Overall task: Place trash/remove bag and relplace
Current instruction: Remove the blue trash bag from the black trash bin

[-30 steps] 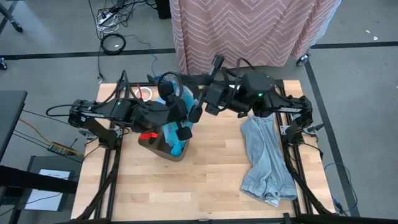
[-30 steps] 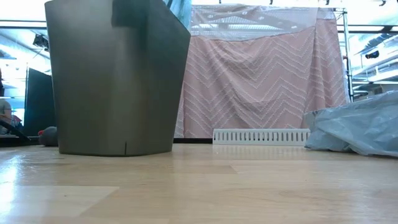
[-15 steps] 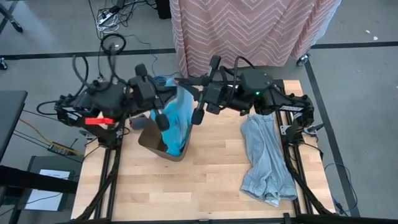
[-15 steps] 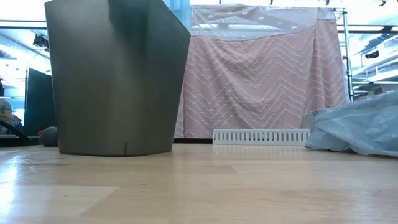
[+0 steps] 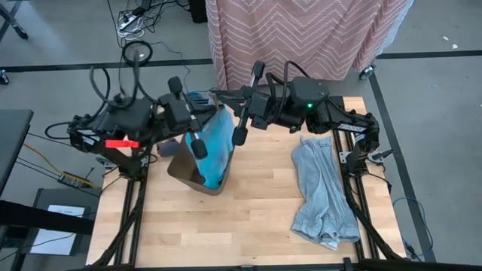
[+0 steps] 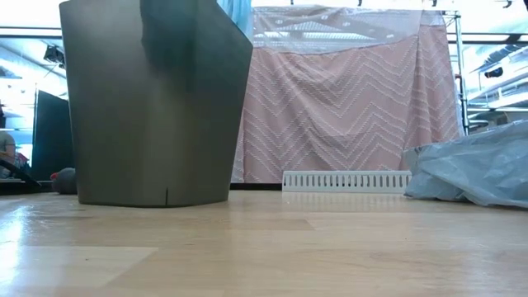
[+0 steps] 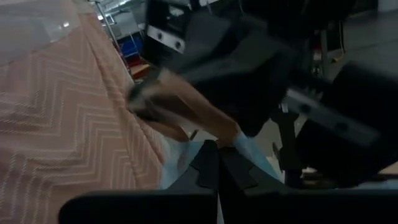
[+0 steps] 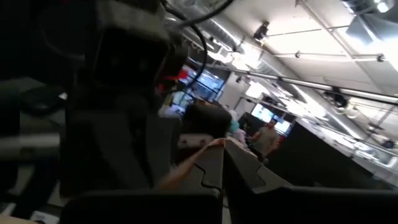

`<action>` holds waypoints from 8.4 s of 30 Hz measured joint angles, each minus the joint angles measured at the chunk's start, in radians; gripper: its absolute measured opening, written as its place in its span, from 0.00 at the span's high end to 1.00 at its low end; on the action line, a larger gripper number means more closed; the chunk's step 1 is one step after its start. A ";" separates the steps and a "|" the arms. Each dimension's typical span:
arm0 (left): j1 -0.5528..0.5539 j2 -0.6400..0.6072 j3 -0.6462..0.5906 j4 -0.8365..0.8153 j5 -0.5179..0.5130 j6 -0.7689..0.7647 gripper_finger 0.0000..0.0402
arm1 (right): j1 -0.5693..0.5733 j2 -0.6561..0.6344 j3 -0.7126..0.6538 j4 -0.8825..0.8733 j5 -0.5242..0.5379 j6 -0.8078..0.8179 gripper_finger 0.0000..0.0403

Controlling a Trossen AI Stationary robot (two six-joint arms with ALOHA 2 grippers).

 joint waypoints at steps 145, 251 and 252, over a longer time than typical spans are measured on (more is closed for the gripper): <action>0.123 -0.271 -0.389 0.198 0.234 -0.242 1.00 | -0.039 0.003 0.000 -0.011 -0.104 0.077 1.00; 0.780 0.355 -0.412 -0.060 1.140 -0.425 0.80 | -0.476 -0.275 -0.860 -0.631 -0.231 0.376 0.62; 0.780 0.355 -0.404 -0.071 1.153 -0.412 0.77 | -0.473 -0.275 -0.840 -0.636 -0.228 0.376 0.56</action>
